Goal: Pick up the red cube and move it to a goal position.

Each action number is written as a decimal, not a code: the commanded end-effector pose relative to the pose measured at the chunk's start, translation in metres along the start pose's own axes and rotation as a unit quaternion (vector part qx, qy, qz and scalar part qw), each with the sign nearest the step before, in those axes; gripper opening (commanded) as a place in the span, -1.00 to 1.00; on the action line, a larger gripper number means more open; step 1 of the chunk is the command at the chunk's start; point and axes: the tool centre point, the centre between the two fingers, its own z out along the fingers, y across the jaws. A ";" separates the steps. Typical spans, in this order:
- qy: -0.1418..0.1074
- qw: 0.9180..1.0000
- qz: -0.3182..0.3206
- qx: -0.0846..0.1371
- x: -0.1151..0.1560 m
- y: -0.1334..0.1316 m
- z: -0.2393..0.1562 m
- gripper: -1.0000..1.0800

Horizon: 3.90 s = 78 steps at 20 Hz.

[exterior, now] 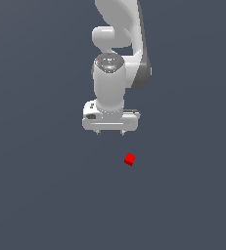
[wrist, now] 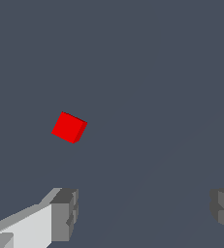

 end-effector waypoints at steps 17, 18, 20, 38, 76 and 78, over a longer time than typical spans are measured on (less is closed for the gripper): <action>-0.004 0.998 0.064 0.000 0.006 -0.029 0.046 0.92; -0.004 0.997 0.073 0.000 0.007 -0.032 0.052 0.92; -0.005 0.996 0.091 -0.001 0.009 -0.041 0.065 0.92; -0.013 0.975 0.221 0.000 0.038 -0.093 0.158 0.92; -0.013 0.974 0.225 0.000 0.067 -0.064 0.052 -1.00; -0.013 0.974 0.225 0.000 0.071 -0.060 0.036 -1.00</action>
